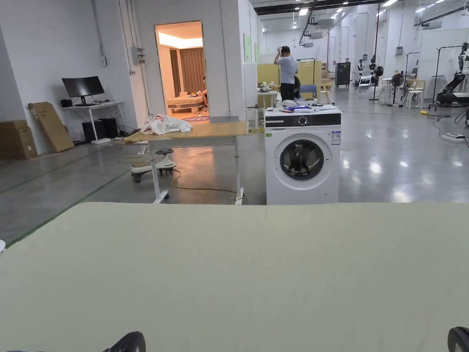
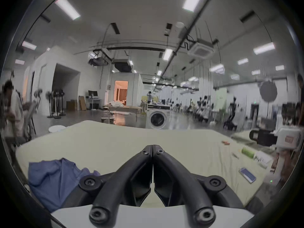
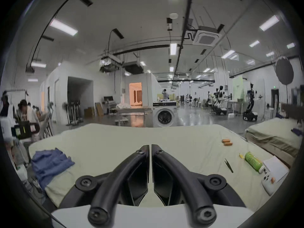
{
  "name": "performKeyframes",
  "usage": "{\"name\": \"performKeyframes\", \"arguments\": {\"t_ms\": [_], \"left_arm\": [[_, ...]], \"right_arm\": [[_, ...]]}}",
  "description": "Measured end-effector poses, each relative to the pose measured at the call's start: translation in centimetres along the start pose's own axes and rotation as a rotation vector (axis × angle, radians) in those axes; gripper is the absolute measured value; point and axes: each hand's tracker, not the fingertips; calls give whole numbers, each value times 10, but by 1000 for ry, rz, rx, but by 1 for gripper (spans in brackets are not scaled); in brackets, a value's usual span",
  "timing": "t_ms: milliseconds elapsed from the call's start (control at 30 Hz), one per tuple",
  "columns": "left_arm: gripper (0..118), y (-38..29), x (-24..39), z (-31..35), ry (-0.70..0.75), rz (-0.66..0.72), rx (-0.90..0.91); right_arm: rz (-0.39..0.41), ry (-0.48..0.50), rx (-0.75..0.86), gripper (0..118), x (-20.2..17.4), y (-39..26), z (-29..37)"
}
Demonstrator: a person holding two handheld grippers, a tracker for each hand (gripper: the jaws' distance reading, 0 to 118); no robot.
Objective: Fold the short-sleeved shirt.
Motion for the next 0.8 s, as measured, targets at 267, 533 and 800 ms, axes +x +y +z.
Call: {"name": "performKeyframes", "arguments": {"t_ms": [267, 533, 800], "left_arm": [[0, 2, 7, 12, 60, -102, 41], [0, 9, -4, 22, 112, -81, 58], [0, 7, -41, 65, 291, -117, 11]], "right_arm": [[43, -11, 12, 2, 1, 2, 5], [46, 40, -2, 2, -7, 1, 3], [45, 248, -19, 2, -46, -5, -6]]}}
